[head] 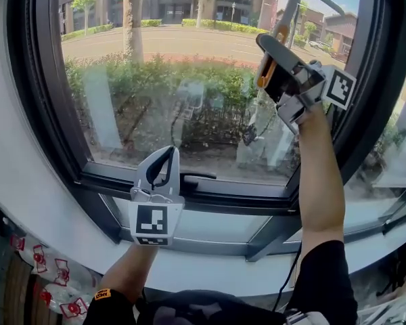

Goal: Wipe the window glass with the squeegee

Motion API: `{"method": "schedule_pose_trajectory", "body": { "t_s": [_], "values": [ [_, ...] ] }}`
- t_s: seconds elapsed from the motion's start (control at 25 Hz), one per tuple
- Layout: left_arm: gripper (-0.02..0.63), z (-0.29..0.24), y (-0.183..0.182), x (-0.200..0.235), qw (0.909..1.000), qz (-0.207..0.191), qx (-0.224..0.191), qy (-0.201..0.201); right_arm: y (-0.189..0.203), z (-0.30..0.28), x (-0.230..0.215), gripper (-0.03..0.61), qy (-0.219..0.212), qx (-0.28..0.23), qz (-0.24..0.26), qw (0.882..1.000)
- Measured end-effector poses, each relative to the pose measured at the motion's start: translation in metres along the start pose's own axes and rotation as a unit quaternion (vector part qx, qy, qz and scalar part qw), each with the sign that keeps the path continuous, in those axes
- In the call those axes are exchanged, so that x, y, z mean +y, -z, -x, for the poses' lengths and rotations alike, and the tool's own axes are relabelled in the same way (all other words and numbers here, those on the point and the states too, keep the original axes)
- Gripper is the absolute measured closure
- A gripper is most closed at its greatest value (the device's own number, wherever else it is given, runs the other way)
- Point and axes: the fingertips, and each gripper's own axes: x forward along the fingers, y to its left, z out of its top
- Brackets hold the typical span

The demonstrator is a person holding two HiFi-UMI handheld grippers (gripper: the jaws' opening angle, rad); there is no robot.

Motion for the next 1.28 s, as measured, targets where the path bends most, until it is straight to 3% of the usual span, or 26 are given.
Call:
{"method": "schedule_pose_trajectory", "body": {
  "t_s": [0.28,0.44,0.88,1.08,1.28],
  "values": [
    [0.603,0.007,0.003,-0.002,0.9998,-0.011,0.009,-0.014,-0.023,0.009,-0.004,0.546,-0.013,0.016,0.002,1.0],
    [0.603,0.007,0.009,-0.008,0.9998,-0.01,0.014,-0.012,-0.016,0.023,-0.003,0.546,-0.01,0.015,-0.005,1.0],
    [0.603,0.009,0.038,-0.061,0.9982,0.028,0.03,0.044,0.079,0.084,0.0,0.546,0.013,0.011,-0.068,0.998],
    [0.603,0.015,0.046,-0.08,0.9956,0.064,0.039,0.056,0.125,0.108,0.004,0.546,0.025,0.019,-0.099,0.995],
    [0.603,0.023,0.056,-0.083,0.9947,0.063,0.055,0.059,0.152,0.124,0.004,0.546,0.036,0.02,-0.114,0.993]
  ]
}}
